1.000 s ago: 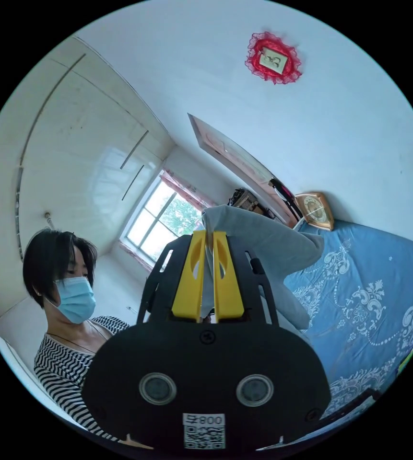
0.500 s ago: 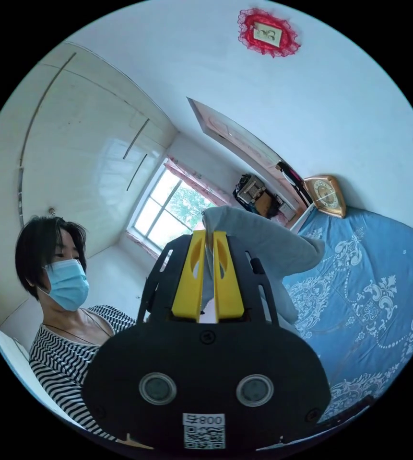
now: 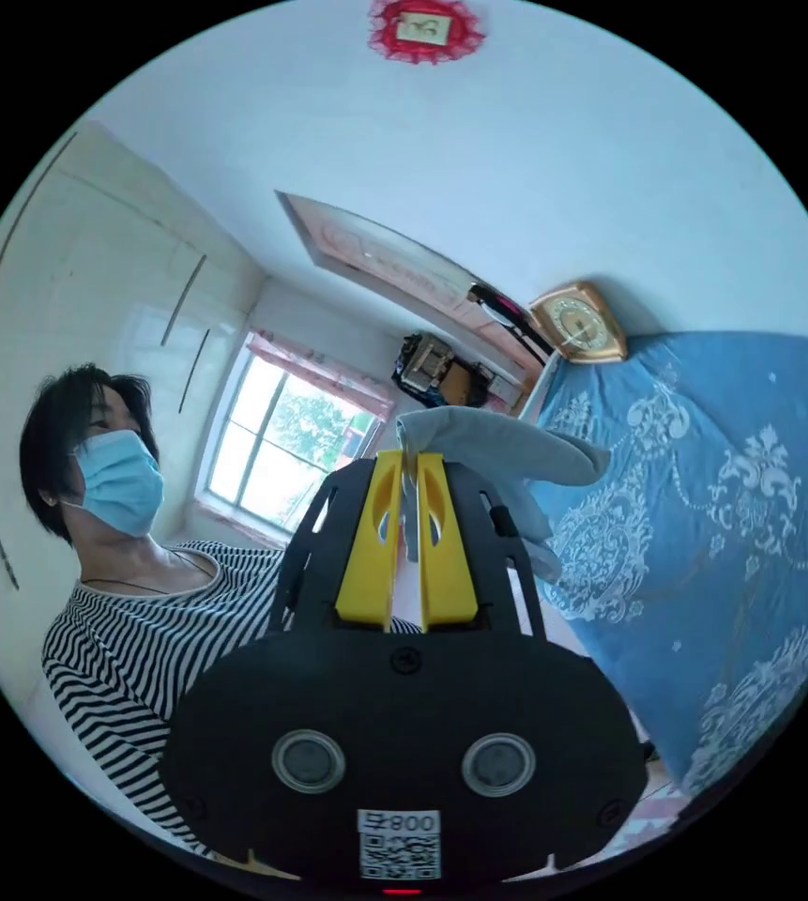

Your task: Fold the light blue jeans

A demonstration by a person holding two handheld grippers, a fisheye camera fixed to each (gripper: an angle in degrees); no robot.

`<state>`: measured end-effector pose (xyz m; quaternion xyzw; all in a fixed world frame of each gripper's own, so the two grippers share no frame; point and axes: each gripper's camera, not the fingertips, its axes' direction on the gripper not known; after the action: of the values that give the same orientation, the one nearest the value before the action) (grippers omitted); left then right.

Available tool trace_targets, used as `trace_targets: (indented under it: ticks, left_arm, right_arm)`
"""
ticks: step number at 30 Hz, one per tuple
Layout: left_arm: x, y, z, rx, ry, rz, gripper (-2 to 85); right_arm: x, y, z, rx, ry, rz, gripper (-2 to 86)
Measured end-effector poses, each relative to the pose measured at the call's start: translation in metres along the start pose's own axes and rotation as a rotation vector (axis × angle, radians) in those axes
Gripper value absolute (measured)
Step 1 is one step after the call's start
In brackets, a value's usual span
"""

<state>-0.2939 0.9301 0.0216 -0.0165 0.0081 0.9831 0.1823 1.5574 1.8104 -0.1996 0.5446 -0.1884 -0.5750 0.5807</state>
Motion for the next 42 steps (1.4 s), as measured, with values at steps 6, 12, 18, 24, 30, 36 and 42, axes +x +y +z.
trace_targets:
  ticks: [6, 12, 18, 24, 30, 36, 42]
  left_arm:
    - [-0.033, -0.084, -0.001, -0.109, -0.004, 0.179, 1.1]
    - [-0.046, -0.151, 0.001, -0.168, 0.019, 0.333, 1.1]
    - [-0.046, -0.231, 0.059, -0.269, 0.027, 0.480, 1.0]
    - [-0.059, -0.309, 0.240, -0.395, 0.094, 0.388, 0.8]
    - [-0.104, -0.288, 0.340, -0.451, -0.021, 0.302, 0.4]
    - [-0.208, -0.213, 0.387, -0.573, 0.063, 0.117, 1.6]
    - [-0.316, -0.160, 0.417, -0.580, 0.123, -0.116, 7.0]
  right_arm:
    - [-0.010, 0.053, 0.016, 0.097, 0.027, 0.159, 2.2]
    - [-0.044, 0.099, 0.011, 0.152, 0.075, 0.243, 2.2]
    - [-0.058, 0.135, 0.003, 0.188, 0.199, 0.329, 1.9]
    - [0.043, 0.179, 0.004, 0.146, 0.482, 0.601, 0.8]
    - [0.106, 0.236, -0.009, 0.184, 0.622, 0.775, 0.4]
    - [0.141, 0.228, 0.030, 0.075, 0.702, 0.749, 2.2]
    - [0.121, 0.136, 0.109, -0.093, 0.825, 0.428, 7.7]
